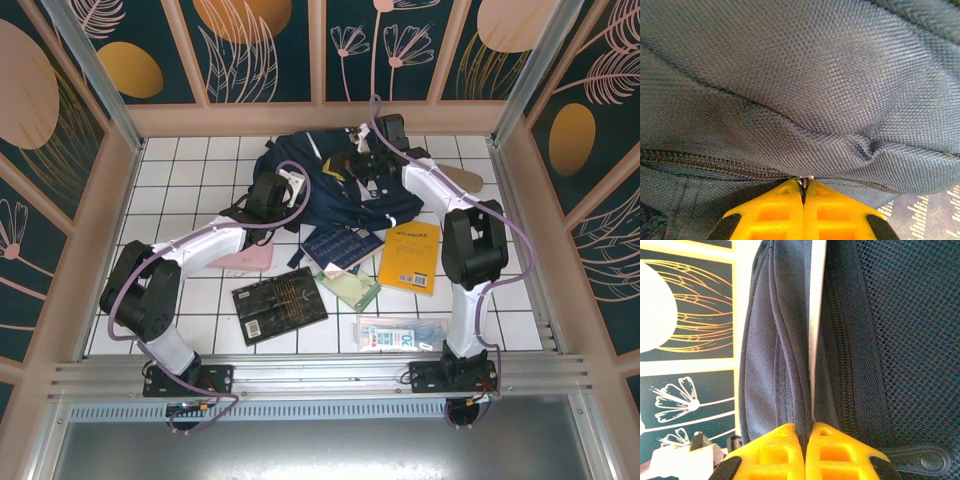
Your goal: Pack the student bag
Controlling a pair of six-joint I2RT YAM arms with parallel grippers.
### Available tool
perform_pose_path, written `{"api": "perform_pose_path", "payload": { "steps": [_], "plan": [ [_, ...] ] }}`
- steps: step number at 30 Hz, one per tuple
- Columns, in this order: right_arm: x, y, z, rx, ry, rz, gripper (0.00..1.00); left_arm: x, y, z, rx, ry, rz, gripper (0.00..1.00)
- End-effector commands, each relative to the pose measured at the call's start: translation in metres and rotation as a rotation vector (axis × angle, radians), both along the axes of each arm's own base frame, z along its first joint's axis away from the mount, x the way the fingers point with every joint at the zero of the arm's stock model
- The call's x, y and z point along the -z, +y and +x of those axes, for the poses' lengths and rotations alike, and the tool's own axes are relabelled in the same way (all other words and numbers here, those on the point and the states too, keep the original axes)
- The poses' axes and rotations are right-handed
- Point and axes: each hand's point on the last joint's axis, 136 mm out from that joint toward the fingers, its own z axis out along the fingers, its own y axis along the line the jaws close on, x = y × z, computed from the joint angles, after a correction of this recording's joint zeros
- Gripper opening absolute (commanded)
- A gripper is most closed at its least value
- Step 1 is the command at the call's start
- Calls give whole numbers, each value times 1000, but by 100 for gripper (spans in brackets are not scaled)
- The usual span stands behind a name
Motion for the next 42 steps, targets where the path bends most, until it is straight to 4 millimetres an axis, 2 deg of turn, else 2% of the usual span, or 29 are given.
{"api": "perform_pose_path", "payload": {
  "steps": [1,5,11,12,13,14,17,18,20,21,26,31,35,42],
  "plan": [
    [-47,-2,-10,-50,-158,-15,0,-20,6,-2,0,-45,21,0],
    [-34,-7,-12,-41,-194,-125,0,-24,8,-2,-15,-53,15,0],
    [-34,-12,-14,-1,-274,-264,0,-21,-5,-11,35,1,-53,0],
    [-37,-14,-14,15,-282,-272,10,-21,-8,-13,45,10,-73,0],
    [-41,-17,-13,47,-290,-286,28,-23,-12,-16,57,22,-101,0],
    [-46,-22,-14,85,-303,-304,41,-24,-16,-18,66,32,-127,0],
    [-54,-45,-19,234,-308,-334,55,-32,-23,-20,76,46,-196,0],
    [-59,-53,-22,283,-300,-314,57,-35,-27,-21,83,51,-221,0],
    [-49,-66,-36,349,-223,-255,58,-43,-33,-23,96,61,-268,0],
    [-40,-69,-45,371,-173,-226,62,-48,-35,-24,101,63,-294,0],
    [-8,-71,-95,436,40,-46,64,-74,-51,-23,140,70,-403,0],
    [2,-61,-126,534,186,108,61,-91,-68,-26,174,111,-541,0],
    [0,-58,-125,589,210,176,67,-92,-74,-32,192,133,-584,0],
    [13,-55,-96,647,222,210,67,-88,-80,-47,214,159,-581,0]
  ]
}}
